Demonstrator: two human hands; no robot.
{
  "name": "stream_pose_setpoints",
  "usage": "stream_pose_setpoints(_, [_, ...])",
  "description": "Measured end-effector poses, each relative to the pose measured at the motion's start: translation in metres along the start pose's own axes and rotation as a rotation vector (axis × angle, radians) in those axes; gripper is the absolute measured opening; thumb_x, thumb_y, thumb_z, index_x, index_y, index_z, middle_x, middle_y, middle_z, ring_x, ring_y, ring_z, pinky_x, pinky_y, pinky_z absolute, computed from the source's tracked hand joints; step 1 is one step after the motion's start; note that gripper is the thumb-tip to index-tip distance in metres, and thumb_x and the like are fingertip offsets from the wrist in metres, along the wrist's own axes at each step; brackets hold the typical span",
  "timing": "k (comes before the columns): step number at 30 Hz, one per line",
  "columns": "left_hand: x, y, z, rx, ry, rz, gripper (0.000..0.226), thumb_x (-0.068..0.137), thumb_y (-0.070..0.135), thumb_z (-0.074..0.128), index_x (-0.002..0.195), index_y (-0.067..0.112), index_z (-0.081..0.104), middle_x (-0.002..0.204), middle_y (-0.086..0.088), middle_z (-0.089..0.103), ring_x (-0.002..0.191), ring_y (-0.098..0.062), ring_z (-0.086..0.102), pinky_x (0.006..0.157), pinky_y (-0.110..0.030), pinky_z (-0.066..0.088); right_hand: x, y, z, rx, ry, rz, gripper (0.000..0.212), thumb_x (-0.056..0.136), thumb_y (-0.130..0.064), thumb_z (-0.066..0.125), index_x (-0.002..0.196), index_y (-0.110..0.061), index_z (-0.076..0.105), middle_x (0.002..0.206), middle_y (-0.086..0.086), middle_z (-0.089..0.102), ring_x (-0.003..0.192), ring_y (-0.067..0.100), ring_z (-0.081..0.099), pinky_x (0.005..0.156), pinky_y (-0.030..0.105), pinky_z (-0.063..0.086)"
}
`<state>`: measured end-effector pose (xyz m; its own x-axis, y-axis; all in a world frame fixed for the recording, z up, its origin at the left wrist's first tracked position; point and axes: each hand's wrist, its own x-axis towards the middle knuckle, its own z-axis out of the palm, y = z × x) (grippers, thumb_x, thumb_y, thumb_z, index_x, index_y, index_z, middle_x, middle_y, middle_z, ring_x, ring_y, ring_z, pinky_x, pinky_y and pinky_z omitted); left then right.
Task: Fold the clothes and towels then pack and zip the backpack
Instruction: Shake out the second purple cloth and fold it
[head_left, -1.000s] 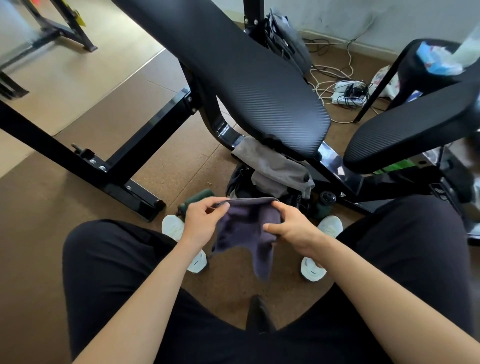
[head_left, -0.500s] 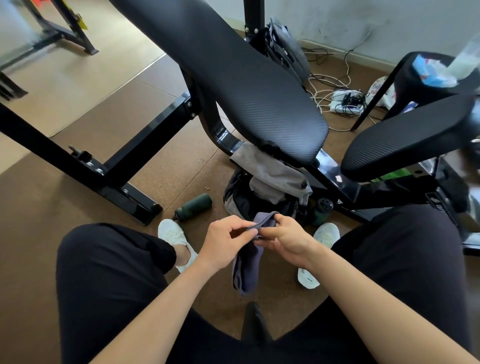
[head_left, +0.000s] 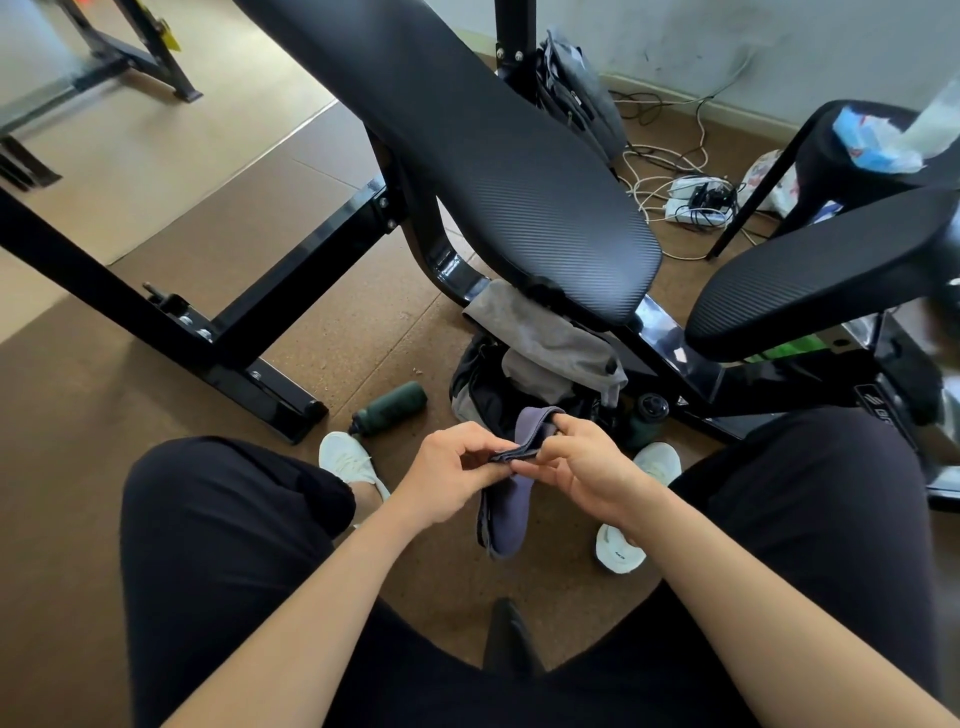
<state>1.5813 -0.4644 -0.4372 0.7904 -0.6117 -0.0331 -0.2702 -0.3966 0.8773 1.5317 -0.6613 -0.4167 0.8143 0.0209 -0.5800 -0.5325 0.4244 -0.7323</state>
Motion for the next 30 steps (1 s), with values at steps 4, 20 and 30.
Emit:
stream_pose_setpoints(4, [0.002,0.0,0.001,-0.144,0.095,-0.101,0.023,0.093,0.01,0.073,0.108,0.027,0.077,0.098,0.014,0.076,0.097,-0.004,0.069,0.088,-0.024,0.052,0.003,0.001,-0.008,-0.341,0.096,-0.149,0.052,0.092,0.012,0.049,0.143,0.001,0.046,0.118,0.019,0.072,0.088,0.033,0.076,0.075,0.039,0.063])
stream_pose_setpoints(20, [-0.002,0.007,-0.013,-0.403,0.014,-0.166,0.018,0.1,0.006,0.062,0.113,0.013,0.072,0.102,0.0,0.076,0.101,-0.013,0.068,0.091,-0.028,0.052,0.006,-0.007,0.003,-1.565,-0.023,-0.756,0.043,0.088,-0.061,0.062,0.111,-0.025,0.065,0.095,-0.007,0.07,0.097,0.018,0.064,0.1,0.039,0.043])
stream_pose_setpoints(30, [0.001,0.003,-0.002,-0.258,-0.164,-0.174,0.049,0.08,0.006,0.086,0.122,0.021,0.065,0.114,0.006,0.072,0.109,-0.019,0.067,0.095,-0.035,0.055,-0.001,-0.017,-0.013,-1.465,-0.075,-0.853,0.03,0.096,-0.05,0.052,0.101,-0.026,0.07,0.086,-0.008,0.066,0.084,0.015,0.065,0.07,0.044,0.052])
